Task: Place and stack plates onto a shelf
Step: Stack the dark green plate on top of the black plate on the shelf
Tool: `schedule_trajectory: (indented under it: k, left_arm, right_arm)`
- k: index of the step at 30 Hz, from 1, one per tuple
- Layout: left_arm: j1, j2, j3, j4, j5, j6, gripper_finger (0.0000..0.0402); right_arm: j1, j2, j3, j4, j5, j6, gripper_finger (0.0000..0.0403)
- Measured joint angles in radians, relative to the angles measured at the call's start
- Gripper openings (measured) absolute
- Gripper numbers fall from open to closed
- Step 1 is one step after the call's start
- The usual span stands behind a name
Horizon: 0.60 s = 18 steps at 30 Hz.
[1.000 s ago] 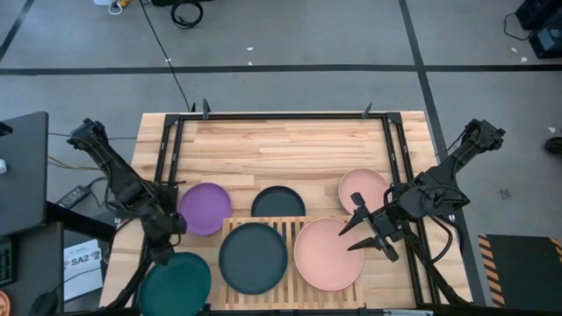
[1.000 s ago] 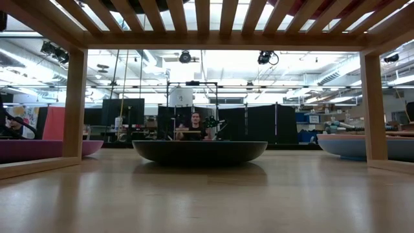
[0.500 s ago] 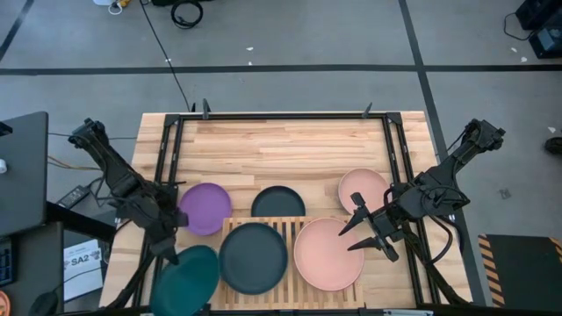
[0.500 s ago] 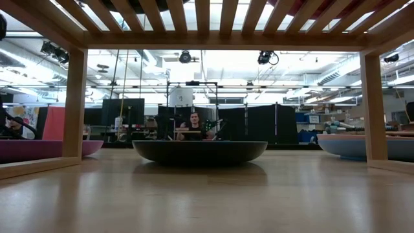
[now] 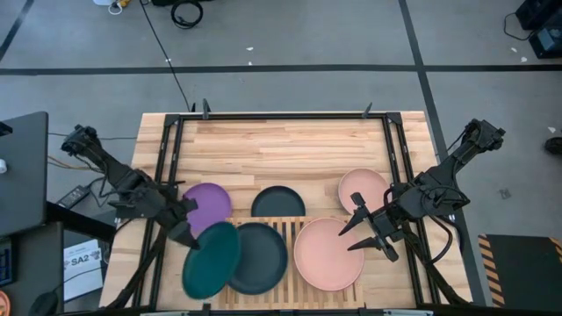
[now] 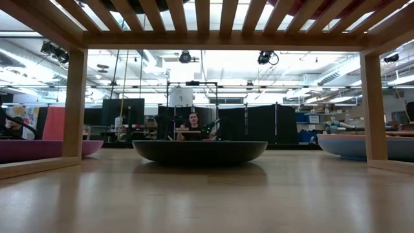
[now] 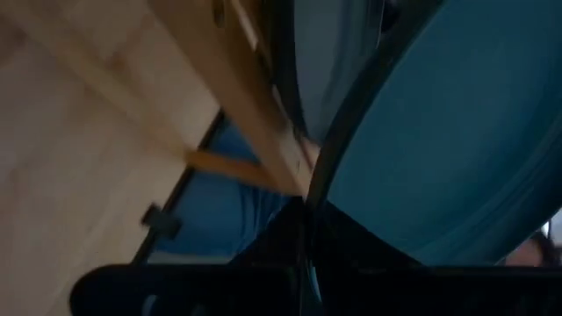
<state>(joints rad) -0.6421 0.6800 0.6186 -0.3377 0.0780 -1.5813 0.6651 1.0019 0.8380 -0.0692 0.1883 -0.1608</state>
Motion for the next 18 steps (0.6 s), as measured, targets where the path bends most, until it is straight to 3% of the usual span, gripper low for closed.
schedule_trajectory:
  k: [9,18]
  left_arm:
    - [0.195,0.000,0.000,0.043,0.020,0.003,0.0018]
    - [0.303,0.040,0.000,0.046,0.091,-0.005,0.0018]
  right_arm:
    - [0.000,0.000,0.000,0.000,0.000,0.000,0.0199]
    - [0.000,0.000,0.000,0.000,0.000,0.000,0.0199]
